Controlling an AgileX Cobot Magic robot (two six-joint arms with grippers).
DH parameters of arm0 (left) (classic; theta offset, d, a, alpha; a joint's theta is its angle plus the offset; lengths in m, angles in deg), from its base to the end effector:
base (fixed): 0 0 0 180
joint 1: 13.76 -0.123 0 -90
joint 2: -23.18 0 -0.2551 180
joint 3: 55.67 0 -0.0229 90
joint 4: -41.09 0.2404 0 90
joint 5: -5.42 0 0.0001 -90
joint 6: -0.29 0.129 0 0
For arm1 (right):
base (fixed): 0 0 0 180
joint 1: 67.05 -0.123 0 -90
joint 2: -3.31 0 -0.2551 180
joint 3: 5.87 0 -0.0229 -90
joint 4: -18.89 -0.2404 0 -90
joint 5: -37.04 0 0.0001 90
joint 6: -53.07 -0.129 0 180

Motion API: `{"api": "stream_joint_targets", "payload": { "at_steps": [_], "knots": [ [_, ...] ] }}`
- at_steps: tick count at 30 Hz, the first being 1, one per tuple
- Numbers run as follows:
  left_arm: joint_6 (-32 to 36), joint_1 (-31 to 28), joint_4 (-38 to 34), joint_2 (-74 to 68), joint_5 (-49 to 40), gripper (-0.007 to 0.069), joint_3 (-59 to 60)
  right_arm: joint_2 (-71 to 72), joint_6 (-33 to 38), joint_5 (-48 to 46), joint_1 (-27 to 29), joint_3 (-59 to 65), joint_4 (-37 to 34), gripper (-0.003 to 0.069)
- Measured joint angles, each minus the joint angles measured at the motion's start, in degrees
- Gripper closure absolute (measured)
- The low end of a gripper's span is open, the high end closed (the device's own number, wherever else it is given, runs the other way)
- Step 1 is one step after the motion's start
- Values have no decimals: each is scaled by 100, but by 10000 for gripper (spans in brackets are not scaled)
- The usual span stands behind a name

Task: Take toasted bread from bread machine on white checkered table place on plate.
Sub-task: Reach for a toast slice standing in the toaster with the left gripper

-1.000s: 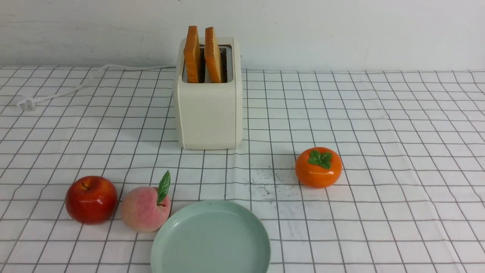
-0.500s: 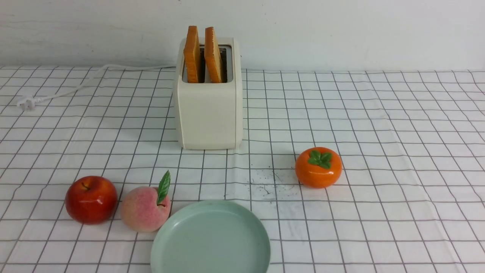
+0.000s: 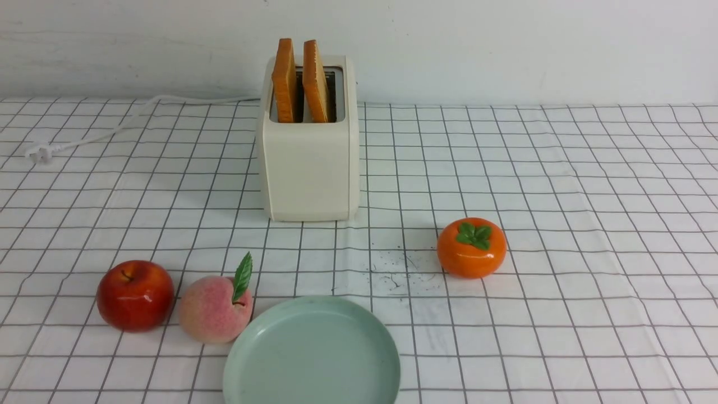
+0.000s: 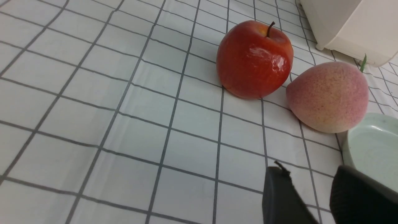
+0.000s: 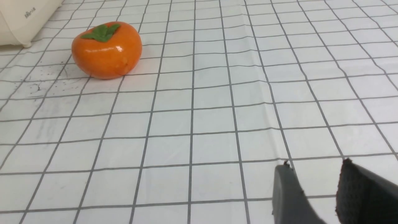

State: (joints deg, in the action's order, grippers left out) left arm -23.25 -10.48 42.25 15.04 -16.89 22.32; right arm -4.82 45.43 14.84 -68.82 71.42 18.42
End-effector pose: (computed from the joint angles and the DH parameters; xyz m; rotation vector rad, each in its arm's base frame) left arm 0.1080 -0.0052 0.1573 -0.3224 1.8761 -0.2986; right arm 0.1081 0.0037 0.1620 0.1013 1.8774 0.1209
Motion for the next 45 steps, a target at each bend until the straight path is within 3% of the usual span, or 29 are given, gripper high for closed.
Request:
{"api": "stream_joint_targets", "payload": {
  "at_steps": [8,15,24,26,31,34,36,41,43,45],
  "knots": [
    [-78,0,-19,0,368,387,0,0,0,0,0,0,0,420],
    [-450,0,-1089,0,1394,387,0,0,0,0,0,0,0,420],
    [-475,0,-1855,0,2497,387,0,0,6,69,0,0,158,420],
    [-522,0,-2014,0,2725,387,0,0,-112,324,0,41,16,420],
    [-596,0,-2104,0,2759,387,-285,0,-1114,1380,0,53,-1330,420],
    [-596,0,-2065,0,2280,410,-802,0,-1442,1806,-21,-12,-1822,433],
    [-596,0,-1987,-69,1961,444,-1008,0,-1473,1636,-83,-184,-1833,451],
    [-284,0,-1564,-1129,765,632,-2126,-820,-537,-635,-867,-2269,-1184,602],
    [-80,0,-1504,-1477,471,638,-2461,-1125,-140,-1255,-1033,-2824,-1098,625],
    [474,0,-1447,-2364,-66,638,-3055,-1762,547,-2444,-1389,-3858,-1025,652]
  ]
}}
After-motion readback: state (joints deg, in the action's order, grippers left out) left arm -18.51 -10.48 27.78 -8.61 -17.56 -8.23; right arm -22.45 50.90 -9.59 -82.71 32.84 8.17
